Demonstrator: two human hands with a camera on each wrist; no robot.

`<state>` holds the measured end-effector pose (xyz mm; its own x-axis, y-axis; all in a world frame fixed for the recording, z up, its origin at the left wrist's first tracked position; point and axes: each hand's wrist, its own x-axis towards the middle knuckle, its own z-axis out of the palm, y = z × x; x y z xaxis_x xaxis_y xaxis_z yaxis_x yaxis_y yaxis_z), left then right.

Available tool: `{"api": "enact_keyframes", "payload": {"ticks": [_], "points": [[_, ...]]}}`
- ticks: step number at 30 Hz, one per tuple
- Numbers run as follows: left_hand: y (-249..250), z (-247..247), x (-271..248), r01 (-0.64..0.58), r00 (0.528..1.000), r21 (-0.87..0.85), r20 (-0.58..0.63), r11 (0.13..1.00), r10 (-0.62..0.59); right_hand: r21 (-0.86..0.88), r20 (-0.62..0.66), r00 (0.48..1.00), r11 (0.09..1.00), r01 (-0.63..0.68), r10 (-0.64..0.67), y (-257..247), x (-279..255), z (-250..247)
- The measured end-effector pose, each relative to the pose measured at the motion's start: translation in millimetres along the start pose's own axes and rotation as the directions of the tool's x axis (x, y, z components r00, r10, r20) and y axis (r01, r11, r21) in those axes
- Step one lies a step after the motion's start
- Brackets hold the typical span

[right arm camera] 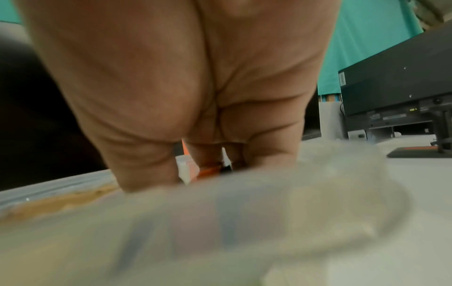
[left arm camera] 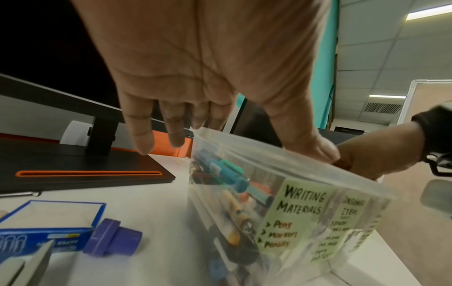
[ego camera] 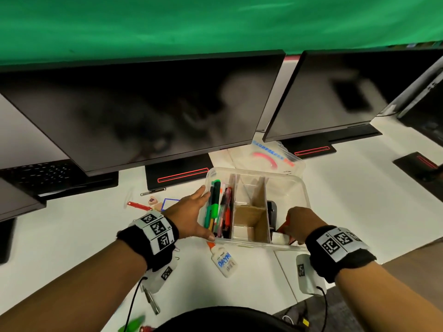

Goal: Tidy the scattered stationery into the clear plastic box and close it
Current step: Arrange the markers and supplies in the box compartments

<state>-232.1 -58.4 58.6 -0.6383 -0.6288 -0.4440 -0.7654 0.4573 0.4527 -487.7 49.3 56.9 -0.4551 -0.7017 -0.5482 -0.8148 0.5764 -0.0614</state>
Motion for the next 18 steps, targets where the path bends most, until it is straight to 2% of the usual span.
{"api": "enact_keyframes", "payload": {"ticks": [4,7,9,11,13,15,17,18], "points": [[-2,1,0,0.013,1.0,-0.007,0.009,1.0,-0.013,-0.086,0.034,0.999,0.996,0.004,-0.001,-3,1,3],[-4,2,1,0.023,0.999,0.001,0.022,1.0,-0.023,-0.139,-0.134,0.99,0.99,0.025,-0.044,-11,-14,-11],[-4,3,2,0.025,1.0,0.0,0.017,1.0,-0.025,-0.148,-0.262,0.956,0.984,0.097,-0.133,-25,-29,-23],[-5,4,2,0.028,1.0,-0.012,0.009,1.0,-0.028,-0.153,-0.273,0.916,0.954,0.259,-0.293,-44,-44,-29],[-6,5,1,0.021,1.0,-0.027,0.002,0.999,-0.021,-0.13,-0.15,0.871,0.883,0.452,-0.468,-64,-58,-22],[-7,5,0,0.005,1.0,-0.038,-0.007,0.999,-0.005,-0.074,0.056,0.8,0.797,0.6,-0.597,-79,-68,-3],[-8,5,-2,-0.009,1.0,-0.035,-0.012,0.999,0.009,-0.084,0.237,0.726,0.73,0.678,-0.646,-91,-68,22],[-7,4,-3,-0.013,1.0,-0.027,-0.009,1.0,0.013,-0.128,0.306,0.709,0.711,0.691,-0.635,-94,-65,37]]}}
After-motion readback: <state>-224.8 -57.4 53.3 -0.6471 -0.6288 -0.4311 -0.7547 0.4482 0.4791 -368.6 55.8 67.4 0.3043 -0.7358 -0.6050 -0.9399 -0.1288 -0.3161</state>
